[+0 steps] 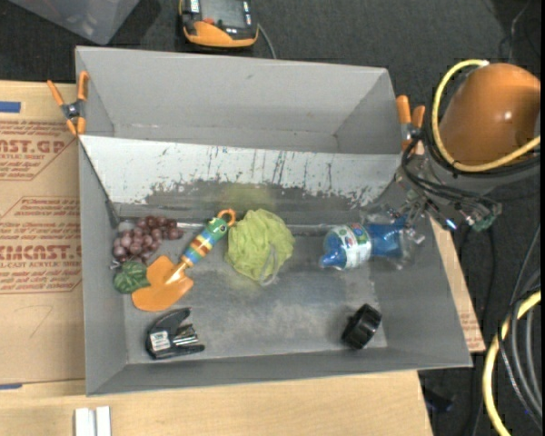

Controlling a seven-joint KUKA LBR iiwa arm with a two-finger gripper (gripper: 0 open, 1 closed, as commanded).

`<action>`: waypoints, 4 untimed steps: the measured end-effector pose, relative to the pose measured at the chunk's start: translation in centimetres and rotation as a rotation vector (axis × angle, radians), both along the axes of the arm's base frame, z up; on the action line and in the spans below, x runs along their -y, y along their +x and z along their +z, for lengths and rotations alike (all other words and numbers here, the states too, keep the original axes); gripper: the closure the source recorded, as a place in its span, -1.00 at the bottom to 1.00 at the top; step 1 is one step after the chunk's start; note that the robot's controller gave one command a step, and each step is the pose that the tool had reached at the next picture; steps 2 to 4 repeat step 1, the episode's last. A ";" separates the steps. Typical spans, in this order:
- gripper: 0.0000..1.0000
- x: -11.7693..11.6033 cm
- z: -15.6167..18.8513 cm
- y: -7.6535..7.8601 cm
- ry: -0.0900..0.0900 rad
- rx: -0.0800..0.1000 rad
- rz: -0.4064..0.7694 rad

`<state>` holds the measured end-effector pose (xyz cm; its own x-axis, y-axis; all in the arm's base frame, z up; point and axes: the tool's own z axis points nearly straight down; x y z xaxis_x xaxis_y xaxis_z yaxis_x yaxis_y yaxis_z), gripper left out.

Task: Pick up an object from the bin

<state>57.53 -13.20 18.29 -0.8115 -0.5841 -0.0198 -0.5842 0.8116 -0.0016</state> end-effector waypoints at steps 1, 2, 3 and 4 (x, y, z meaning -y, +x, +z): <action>1.00 0.1 2.0 -0.1 0.002 -0.006 -0.010; 1.00 0.1 2.0 -0.1 0.002 -0.006 -0.010; 1.00 0.1 2.0 -0.1 0.002 -0.006 -0.010; 1.00 0.1 2.0 -0.1 0.002 -0.006 -0.010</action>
Offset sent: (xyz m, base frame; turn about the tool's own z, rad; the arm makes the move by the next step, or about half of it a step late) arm -0.0125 0.0202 -0.0904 0.1405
